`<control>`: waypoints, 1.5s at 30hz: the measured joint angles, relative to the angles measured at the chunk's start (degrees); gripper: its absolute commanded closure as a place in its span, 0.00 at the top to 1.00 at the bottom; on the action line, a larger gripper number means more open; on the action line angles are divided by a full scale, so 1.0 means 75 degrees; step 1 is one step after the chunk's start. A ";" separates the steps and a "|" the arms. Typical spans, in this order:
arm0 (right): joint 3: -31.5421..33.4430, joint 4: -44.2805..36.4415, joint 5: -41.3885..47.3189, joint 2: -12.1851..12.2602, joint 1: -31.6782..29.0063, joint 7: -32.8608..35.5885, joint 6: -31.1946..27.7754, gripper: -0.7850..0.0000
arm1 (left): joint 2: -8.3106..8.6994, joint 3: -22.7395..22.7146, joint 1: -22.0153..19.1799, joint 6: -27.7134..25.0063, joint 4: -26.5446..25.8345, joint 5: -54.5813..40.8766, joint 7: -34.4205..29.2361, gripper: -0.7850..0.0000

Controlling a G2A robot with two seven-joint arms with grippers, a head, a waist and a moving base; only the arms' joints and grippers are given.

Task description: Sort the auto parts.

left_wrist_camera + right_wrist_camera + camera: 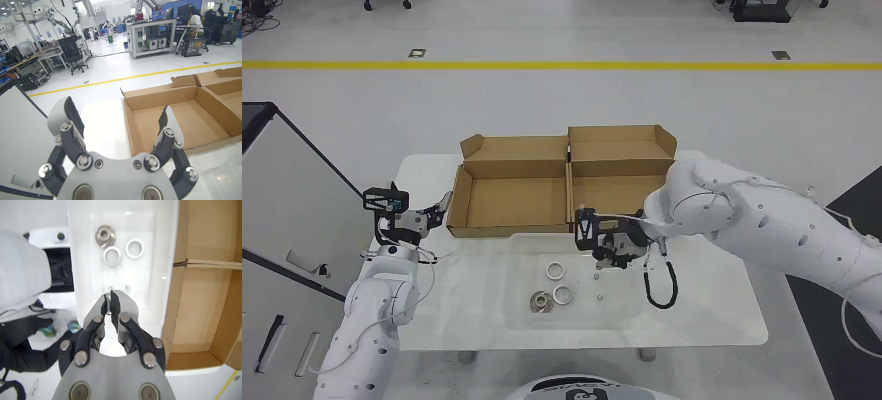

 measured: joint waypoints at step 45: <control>0.2543 0.0078 0.7293 -0.0427 -0.1902 -0.2230 -0.3590 0.00 | 0.0000 0.0000 0.0000 0.0000 0.0000 0.0000 0.0000 1.00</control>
